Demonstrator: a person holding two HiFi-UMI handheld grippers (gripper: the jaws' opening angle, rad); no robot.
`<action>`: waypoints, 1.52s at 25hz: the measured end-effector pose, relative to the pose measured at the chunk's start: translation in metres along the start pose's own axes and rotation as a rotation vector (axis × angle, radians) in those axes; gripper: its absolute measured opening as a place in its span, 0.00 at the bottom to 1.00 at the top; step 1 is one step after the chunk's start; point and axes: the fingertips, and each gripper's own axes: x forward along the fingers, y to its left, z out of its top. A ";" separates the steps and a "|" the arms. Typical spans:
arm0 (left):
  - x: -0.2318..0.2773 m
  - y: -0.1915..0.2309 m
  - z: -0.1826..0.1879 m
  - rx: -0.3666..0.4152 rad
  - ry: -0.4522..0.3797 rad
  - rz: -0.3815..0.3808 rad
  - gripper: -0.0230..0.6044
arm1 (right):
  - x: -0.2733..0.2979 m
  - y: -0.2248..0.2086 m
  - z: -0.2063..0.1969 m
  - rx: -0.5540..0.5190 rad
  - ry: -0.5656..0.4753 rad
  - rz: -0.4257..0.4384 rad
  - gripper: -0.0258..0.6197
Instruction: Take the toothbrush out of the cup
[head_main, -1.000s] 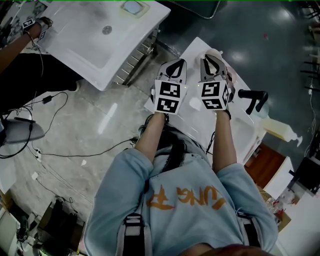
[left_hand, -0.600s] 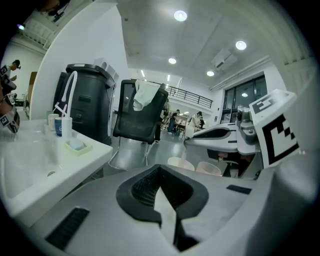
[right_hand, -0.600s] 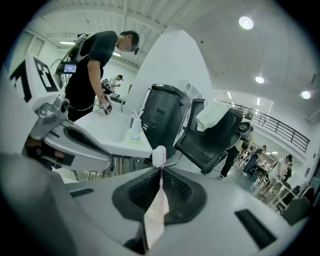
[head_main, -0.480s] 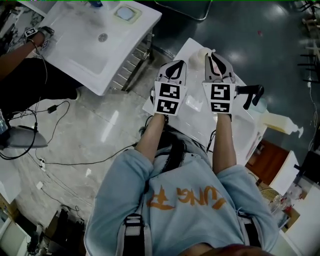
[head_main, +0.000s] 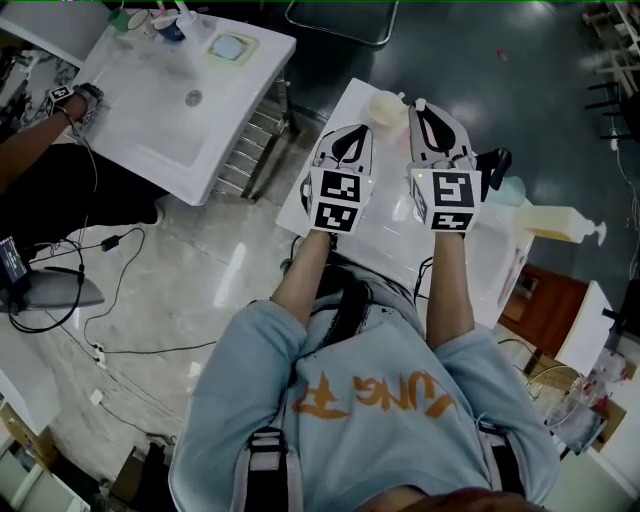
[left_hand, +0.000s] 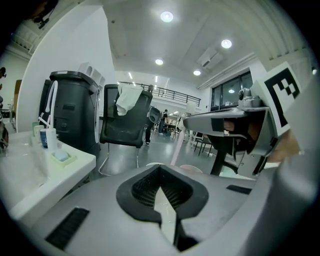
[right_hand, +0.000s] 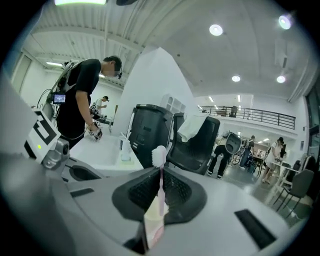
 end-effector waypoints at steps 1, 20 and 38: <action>0.000 -0.005 0.001 0.006 0.000 -0.006 0.05 | -0.006 -0.003 0.002 0.016 -0.012 -0.004 0.10; -0.009 -0.102 -0.007 0.067 0.023 -0.139 0.05 | -0.116 -0.061 -0.001 0.183 -0.086 -0.120 0.10; -0.006 -0.228 -0.028 0.130 0.070 -0.344 0.05 | -0.230 -0.112 -0.051 0.276 -0.053 -0.273 0.10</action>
